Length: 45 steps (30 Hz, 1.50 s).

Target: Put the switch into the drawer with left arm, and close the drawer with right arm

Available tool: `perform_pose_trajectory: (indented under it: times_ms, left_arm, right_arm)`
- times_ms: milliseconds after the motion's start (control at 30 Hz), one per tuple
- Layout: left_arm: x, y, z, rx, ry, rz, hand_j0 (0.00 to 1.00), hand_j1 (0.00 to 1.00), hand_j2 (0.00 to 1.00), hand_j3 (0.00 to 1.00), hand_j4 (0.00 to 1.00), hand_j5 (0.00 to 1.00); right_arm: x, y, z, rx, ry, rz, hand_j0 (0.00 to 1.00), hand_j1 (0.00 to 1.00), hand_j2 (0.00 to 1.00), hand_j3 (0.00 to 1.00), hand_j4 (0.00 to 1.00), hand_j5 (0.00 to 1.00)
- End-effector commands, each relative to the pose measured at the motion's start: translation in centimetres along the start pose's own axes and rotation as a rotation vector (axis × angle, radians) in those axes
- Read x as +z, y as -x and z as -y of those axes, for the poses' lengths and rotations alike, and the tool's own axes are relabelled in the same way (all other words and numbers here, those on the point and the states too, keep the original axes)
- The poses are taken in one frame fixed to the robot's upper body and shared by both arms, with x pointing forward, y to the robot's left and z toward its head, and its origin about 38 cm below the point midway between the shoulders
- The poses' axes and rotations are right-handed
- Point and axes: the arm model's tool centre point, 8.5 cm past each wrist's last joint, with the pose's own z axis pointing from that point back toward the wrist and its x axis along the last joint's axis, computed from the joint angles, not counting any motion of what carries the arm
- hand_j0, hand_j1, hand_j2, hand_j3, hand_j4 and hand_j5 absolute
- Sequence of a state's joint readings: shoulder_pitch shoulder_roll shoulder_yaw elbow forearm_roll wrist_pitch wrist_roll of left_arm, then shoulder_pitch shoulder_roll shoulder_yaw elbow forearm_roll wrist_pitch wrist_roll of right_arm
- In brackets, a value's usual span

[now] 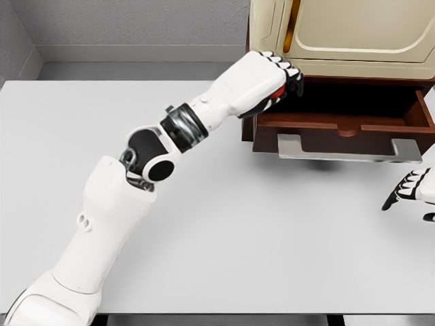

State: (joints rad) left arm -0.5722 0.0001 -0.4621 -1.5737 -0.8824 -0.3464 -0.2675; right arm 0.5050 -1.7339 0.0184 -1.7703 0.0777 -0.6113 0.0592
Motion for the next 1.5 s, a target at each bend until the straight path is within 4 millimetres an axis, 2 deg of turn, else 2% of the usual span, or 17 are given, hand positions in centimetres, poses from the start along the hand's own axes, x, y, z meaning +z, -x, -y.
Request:
perform_pose_trajectory:
  times_ms: [0, 33, 100, 133, 267, 633, 667, 700, 767, 800, 1067, 1133, 1233, 1300, 1333, 1433, 1467]
  left_arm:
    - [-0.3, -0.6, 0.5, -0.006, 0.014, 0.016, 0.42, 0.42, 0.42, 0.42, 0.42, 0.42]
    - [-0.3, -0.7, 0.5, -0.007, 0.016, 0.017, 0.47, 0.47, 0.47, 0.47, 0.47, 0.47]
    - [-0.5, -0.9, 0.5, -0.009, 0.017, 0.028, 0.70, 0.70, 0.70, 0.70, 0.70, 0.70]
    - [-0.7, -1.2, 0.6, -0.012, 0.021, 0.039, 0.76, 0.76, 0.76, 0.76, 0.76, 0.76]
    - [-0.9, -1.4, 0.4, -0.017, 0.021, 0.048, 0.85, 0.85, 0.85, 0.85, 0.85, 0.85]
    - [-1.1, -1.7, 0.4, -0.021, 0.022, 0.057, 0.85, 0.85, 0.85, 0.85, 0.85, 0.85]
    - [-1.1, -1.8, 0.3, -0.023, 0.020, 0.061, 0.86, 0.86, 0.86, 0.86, 0.86, 0.86]
    - [-1.1, -1.9, 0.2, -0.024, 0.018, 0.062, 0.95, 0.95, 0.95, 0.95, 0.95, 0.95]
    - [-1.1, -2.0, 0.2, -0.026, 0.016, 0.065, 0.96, 0.96, 0.96, 0.96, 0.96, 0.96]
    - [-1.1, -2.0, 0.2, -0.026, 0.016, 0.065, 1.00, 1.00, 1.00, 1.00, 1.00, 1.00]
    - [-1.1, -2.1, -0.1, -0.029, 0.009, 0.071, 1.00, 1.00, 1.00, 1.00, 1.00, 1.00]
    - [-1.1, -2.9, -1.1, -0.034, -0.021, 0.092, 1.00, 1.00, 1.00, 1.00, 1.00, 1.00]
    - [-0.7, -5.1, -3.4, -0.057, -0.092, 0.162, 1.00, 1.00, 1.00, 1.00, 1.00, 1.00]
    - [-0.1, -7.0, -5.8, 0.063, -0.185, 0.260, 1.00, 1.00, 1.00, 1.00, 1.00, 1.00]
    - [0.7, -6.8, -6.0, 0.073, -0.186, 0.316, 1.00, 1.00, 1.00, 1.00, 1.00, 1.00]
    - [5.2, -4.3, -6.5, 0.083, -0.151, 0.445, 1.00, 1.00, 1.00, 1.00, 1.00, 1.00]
    - [6.6, -3.0, -6.6, 0.095, -0.125, 0.430, 1.00, 1.00, 1.00, 1.00, 1.00, 1.00]
  right_arm:
    - [0.0, 0.0, 0.2, 0.006, -0.007, -0.001, 0.73, 0.73, 0.73, 0.73, 0.73, 0.73]
    - [0.0, 0.0, 0.2, 0.006, -0.007, 0.001, 0.74, 0.74, 0.74, 0.74, 0.74, 0.74]
    - [0.0, 0.0, 0.2, 0.006, -0.009, -0.001, 0.74, 0.74, 0.74, 0.74, 0.74, 0.74]
    - [0.0, 0.0, 0.2, 0.005, -0.008, -0.001, 0.74, 0.74, 0.74, 0.74, 0.74, 0.74]
    - [0.0, 0.0, 0.1, 0.005, -0.010, 0.000, 0.74, 0.74, 0.74, 0.74, 0.74, 0.74]
    - [0.0, 0.0, -0.1, -0.004, -0.006, 0.001, 0.75, 0.75, 0.75, 0.75, 0.75, 0.75]
    - [0.0, 0.0, -0.1, -0.004, -0.006, 0.001, 0.75, 0.75, 0.75, 0.75, 0.75, 0.75]
    - [0.0, 0.0, -0.2, -0.006, -0.007, 0.001, 0.75, 0.75, 0.75, 0.75, 0.75, 0.75]
    - [-0.1, 0.0, -0.3, -0.008, -0.005, 0.002, 0.75, 0.75, 0.75, 0.75, 0.75, 0.75]
    - [-0.1, 0.0, -0.3, -0.010, -0.005, 0.002, 0.75, 0.75, 0.75, 0.75, 0.75, 0.75]
    - [-0.1, 0.0, -0.4, -0.012, -0.003, 0.002, 0.75, 0.75, 0.75, 0.75, 0.75, 0.75]
    - [-0.1, 0.0, -0.3, -0.010, -0.003, 0.002, 0.75, 0.75, 0.75, 0.75, 0.75, 0.75]
    - [0.0, 0.0, -0.1, -0.005, -0.005, 0.001, 0.75, 0.75, 0.75, 0.75, 0.75, 0.75]
    - [0.0, 0.0, 0.0, -0.001, -0.007, 0.000, 0.75, 0.75, 0.75, 0.75, 0.75, 0.75]
    - [0.0, 0.0, 0.0, 0.000, -0.005, 0.000, 0.75, 0.75, 0.75, 0.75, 0.75, 0.75]
    - [0.0, 0.0, 0.4, -0.001, 0.022, -0.001, 0.75, 0.75, 0.75, 0.75, 0.75, 0.75]
    - [0.1, 0.0, 0.5, 0.000, 0.026, -0.001, 0.75, 0.75, 0.75, 0.75, 0.75, 0.75]
